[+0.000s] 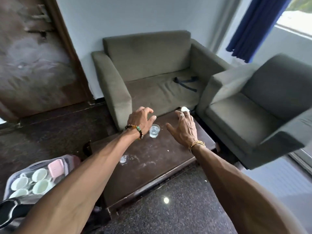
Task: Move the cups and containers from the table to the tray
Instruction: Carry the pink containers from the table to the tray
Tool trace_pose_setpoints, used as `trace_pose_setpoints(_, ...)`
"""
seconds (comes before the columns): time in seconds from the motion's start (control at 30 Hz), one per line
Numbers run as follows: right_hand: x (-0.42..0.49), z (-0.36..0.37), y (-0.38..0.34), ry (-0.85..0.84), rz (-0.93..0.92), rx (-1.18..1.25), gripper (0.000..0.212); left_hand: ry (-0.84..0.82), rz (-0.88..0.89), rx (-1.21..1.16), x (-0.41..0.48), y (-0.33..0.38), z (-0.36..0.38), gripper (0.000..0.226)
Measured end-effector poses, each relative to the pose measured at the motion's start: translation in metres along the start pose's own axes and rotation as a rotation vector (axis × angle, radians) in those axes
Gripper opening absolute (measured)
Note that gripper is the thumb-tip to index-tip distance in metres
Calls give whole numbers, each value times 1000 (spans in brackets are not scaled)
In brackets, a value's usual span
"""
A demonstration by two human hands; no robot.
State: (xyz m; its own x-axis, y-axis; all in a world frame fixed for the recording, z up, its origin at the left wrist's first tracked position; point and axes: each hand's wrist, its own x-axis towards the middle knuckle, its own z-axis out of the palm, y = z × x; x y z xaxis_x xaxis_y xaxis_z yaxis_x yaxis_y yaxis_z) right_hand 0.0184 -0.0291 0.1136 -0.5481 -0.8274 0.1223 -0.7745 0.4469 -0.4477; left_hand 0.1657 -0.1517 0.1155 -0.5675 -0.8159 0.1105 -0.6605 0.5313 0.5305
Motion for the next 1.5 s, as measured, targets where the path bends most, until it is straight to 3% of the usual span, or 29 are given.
trace_pose_setpoints(0.23,-16,-77,86,134,83,-7,71,4,202,79,5,116,39,35)
trace_pose_setpoints(0.57,-9,-122,174,231,230,-33,73,4,295,83,45,206,98,34)
trace_pose_setpoints(1.23,103,-141,302,236,396,-56,75,-155,339,47,186,286,211,36)
trace_pose_setpoints(1.5,136,-90,370,98,406,3,74,-249,231,84,209,270,292,35)
